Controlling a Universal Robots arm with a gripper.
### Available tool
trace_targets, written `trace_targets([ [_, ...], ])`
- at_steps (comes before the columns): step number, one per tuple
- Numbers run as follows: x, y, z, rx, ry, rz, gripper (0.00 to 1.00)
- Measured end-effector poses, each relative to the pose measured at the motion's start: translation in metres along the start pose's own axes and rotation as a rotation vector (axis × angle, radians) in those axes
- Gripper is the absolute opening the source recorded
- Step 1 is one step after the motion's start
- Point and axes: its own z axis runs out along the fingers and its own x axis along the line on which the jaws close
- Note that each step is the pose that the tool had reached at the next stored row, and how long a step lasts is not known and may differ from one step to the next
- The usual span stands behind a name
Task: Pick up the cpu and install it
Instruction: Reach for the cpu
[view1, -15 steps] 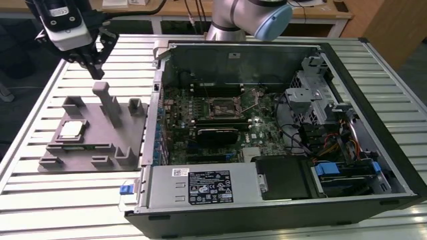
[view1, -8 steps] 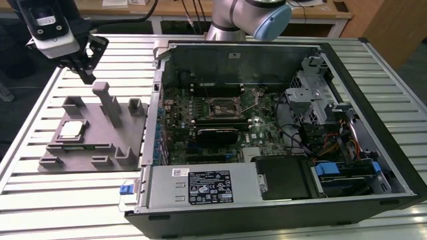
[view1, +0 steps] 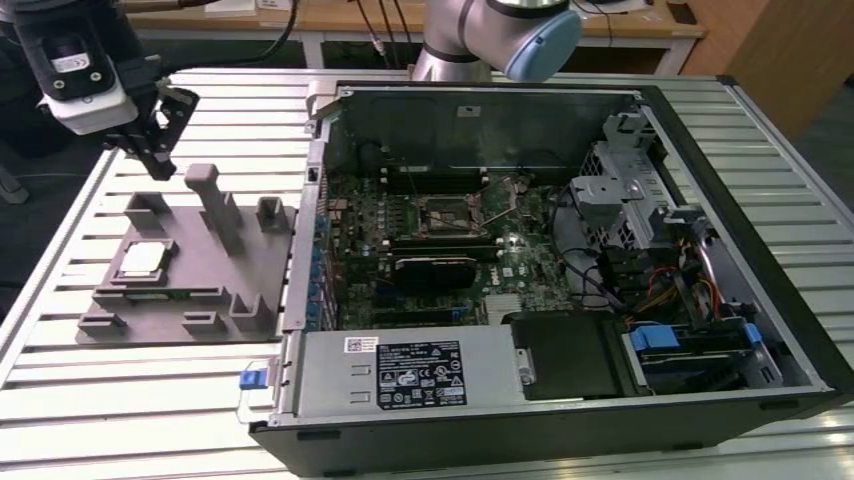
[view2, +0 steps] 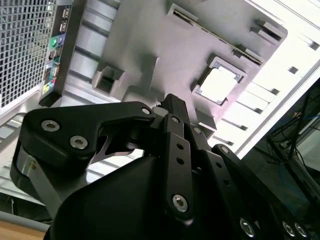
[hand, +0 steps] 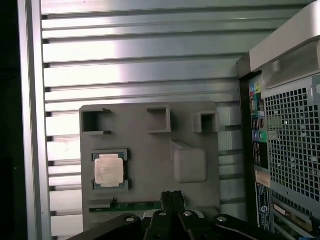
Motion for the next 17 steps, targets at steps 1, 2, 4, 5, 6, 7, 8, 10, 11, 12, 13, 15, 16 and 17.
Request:
trace_targets([
  [1,0.0022,-0.0001,0.0013,0.0002,0.0,0.0,0.11],
  [2,0.0044,-0.0003,0.0027,0.0004,0.0,0.0,0.11],
  [4,0.0087,-0.0006,0.0054,0.0006,0.0,0.0,0.11],
  [5,0.0108,-0.0008,0.0069,0.0007,-0.0001,0.0,0.11],
  [6,0.0125,-0.001,0.0082,0.0009,-0.0001,0.0,0.11],
  [7,0.0139,-0.0011,0.0094,0.0009,-0.0001,0.0,0.11],
  [8,0.0152,-0.0013,0.0104,0.001,-0.0001,0.0,0.11],
  [10,0.018,-0.0016,0.0126,0.0011,-0.0001,0.0,0.11],
  [11,0.0194,-0.0017,0.0137,0.0011,-0.0001,0.0,0.11],
  [12,0.0209,-0.0019,0.0148,0.0011,-0.0001,0.0,0.11],
  [13,0.0224,-0.002,0.0159,0.0011,-0.0001,0.0,0.11],
  [15,0.0245,-0.0022,0.0174,0.001,-0.0001,0.0,0.11],
  [16,0.0252,-0.0023,0.018,0.001,-0.0002,0.0,0.11],
  [17,0.0258,-0.0024,0.0187,0.0009,-0.0003,0.0,0.11],
])
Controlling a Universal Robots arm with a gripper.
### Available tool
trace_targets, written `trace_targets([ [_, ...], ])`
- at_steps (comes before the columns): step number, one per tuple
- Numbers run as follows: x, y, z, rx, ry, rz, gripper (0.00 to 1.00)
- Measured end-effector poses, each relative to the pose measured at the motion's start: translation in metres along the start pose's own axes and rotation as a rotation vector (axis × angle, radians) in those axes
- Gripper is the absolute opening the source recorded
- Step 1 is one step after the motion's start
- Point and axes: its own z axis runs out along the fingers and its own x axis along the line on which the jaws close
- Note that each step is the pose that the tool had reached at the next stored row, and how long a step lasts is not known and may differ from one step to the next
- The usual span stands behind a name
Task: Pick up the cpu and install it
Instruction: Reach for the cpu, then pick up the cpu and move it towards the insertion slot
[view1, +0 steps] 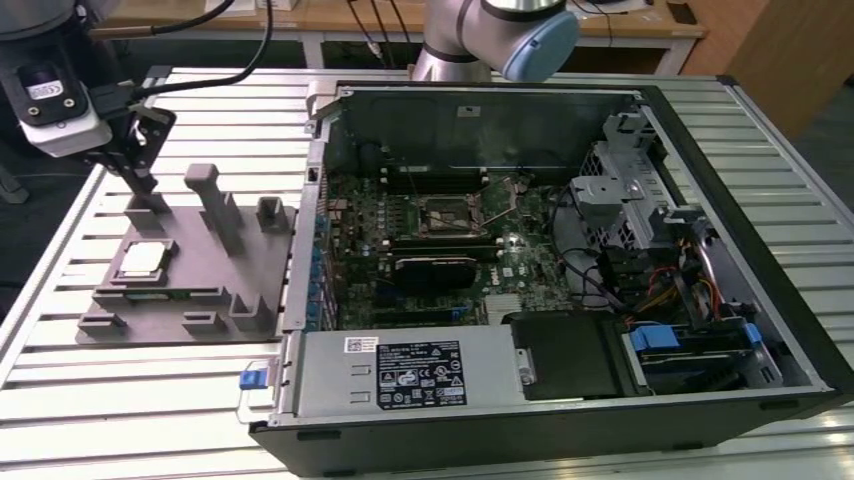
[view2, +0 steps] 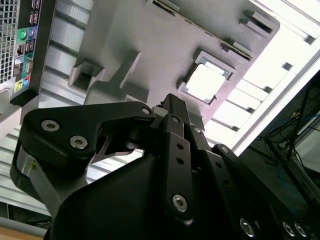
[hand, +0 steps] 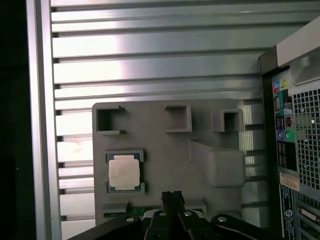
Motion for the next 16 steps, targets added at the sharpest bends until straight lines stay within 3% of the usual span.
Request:
trace_targets([
  [16,0.0043,-0.0005,0.0036,-0.0014,0.0001,0.0,0.11],
])
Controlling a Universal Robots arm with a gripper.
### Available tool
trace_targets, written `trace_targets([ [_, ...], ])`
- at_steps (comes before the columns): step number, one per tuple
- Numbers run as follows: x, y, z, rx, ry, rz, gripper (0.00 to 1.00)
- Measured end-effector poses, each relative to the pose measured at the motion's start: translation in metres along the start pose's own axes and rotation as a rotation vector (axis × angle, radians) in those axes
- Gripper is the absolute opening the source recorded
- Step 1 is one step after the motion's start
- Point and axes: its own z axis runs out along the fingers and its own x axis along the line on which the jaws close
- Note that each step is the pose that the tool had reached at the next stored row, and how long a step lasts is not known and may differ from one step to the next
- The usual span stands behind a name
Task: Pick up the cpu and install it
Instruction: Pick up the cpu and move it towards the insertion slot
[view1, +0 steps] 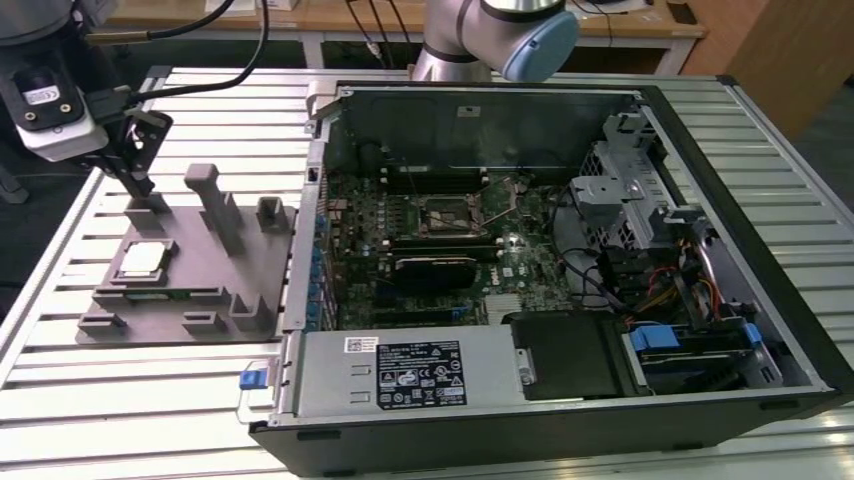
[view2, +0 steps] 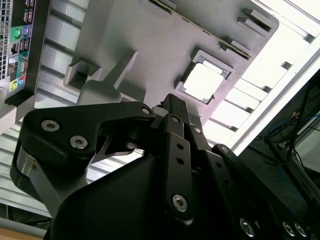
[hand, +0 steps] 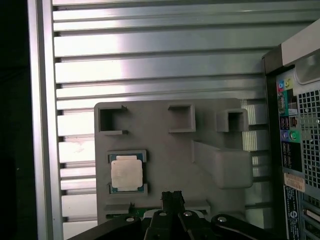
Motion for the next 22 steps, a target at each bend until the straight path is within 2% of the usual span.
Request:
trace_targets([
  [7,0.0058,-0.0006,0.0035,-0.0007,0.0003,0.0,0.11],
  [22,0.0257,-0.0027,0.0219,-0.001,0.0002,0.0,0.11],
])
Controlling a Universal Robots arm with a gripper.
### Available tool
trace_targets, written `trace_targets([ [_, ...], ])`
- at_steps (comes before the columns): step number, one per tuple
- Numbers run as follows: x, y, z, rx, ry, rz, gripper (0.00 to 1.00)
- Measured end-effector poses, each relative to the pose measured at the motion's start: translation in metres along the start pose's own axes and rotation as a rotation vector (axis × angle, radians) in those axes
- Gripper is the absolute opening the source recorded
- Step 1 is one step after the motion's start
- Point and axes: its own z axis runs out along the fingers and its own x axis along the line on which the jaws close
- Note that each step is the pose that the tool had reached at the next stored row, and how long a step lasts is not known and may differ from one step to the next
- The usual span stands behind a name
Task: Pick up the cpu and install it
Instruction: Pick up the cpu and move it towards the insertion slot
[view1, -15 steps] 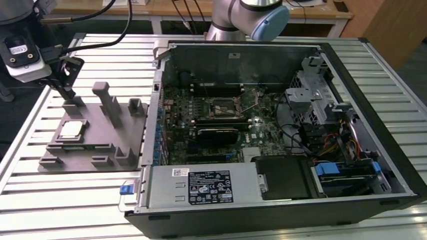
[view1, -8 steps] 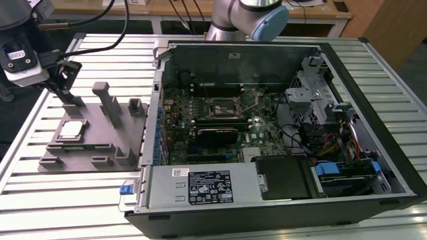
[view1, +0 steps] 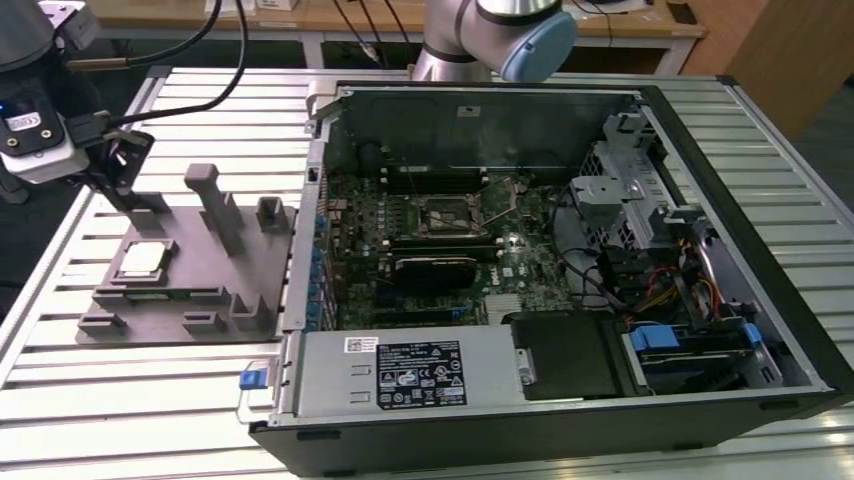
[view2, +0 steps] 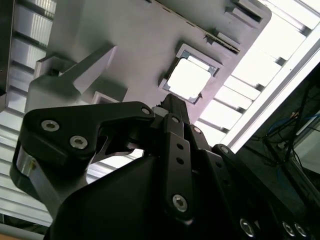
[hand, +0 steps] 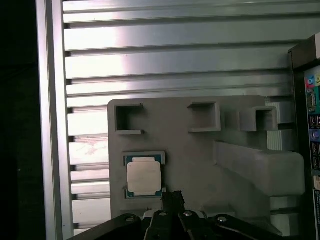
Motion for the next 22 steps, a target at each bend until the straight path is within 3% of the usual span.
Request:
trace_targets([
  [22,0.0085,-0.008,0.0316,0.0,0.0002,0.0,0.11],
])
